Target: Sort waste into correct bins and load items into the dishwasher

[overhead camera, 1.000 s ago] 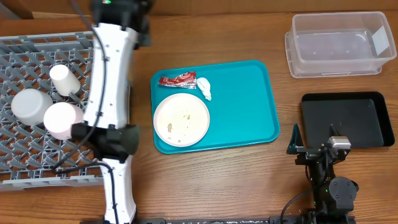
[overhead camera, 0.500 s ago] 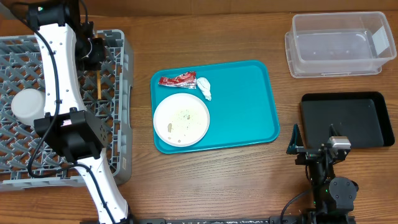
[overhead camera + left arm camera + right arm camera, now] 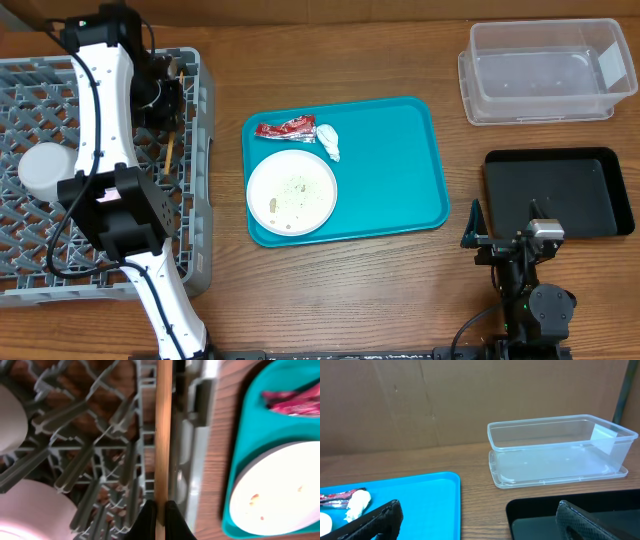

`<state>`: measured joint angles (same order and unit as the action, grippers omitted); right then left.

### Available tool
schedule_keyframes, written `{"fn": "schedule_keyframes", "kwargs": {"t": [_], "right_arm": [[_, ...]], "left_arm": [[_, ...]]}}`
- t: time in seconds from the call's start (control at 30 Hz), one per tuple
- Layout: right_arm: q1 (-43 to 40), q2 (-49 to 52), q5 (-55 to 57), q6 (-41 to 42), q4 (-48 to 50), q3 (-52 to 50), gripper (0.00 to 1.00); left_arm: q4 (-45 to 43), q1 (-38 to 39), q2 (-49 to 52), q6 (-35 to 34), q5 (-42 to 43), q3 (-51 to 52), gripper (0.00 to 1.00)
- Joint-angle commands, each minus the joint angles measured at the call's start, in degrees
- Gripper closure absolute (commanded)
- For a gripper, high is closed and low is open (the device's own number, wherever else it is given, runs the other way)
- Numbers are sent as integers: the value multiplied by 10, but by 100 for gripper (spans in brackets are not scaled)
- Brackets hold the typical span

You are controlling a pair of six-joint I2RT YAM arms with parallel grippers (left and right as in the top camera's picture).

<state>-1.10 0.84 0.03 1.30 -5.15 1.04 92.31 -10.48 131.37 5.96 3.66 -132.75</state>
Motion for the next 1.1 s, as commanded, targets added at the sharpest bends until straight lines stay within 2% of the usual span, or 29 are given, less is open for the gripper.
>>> {"fn": "schedule_keyframes", "kwargs": {"t": [0.0,0.13,0.2,0.27,0.3,0.33,0.37,0.53,0.7,0.83,0.97,1.0,1.07], "right_arm": [[-2,-7,3,2,3,-6,0],[-2,-7,3,2,3,-6,0],[-2,-7,3,2,3,-6,0],[-2,-7,3,2,3,-6,0],[-2,-7,3,2,3,-6,0],[-2,-7,3,2,3,-6,0],[-2,-7,3,2,3,-6,0],[-2,-7,3,2,3,-6,0],[-2,-7,3,2,3,-6,0],[-2,-7,3,2,3,-6,0],[-2,-7,3,2,3,-6,0],[-2,-7,3,2,3,-6,0],[-2,-7,3,2,3,-6,0]], "left_arm": [[-3,5,6,-13,-30,17,96],[-7,5,6,-13,-22,22,96],[-9,5,6,-13,-10,22,83],[-10,5,6,-13,-7,22,53],[-10,5,6,-13,-7,22,28],[-9,5,6,-13,-7,22,10],[-8,5,5,-13,-6,21,0],[5,5,0,-32,8,8,0],[45,5,-5,-98,26,-81,0],[39,5,-34,-102,201,-150,0],[5,10,-71,-103,443,-192,0],[-2,17,-81,-103,482,-196,0],[-4,35,-96,-103,506,-196,0]]}}
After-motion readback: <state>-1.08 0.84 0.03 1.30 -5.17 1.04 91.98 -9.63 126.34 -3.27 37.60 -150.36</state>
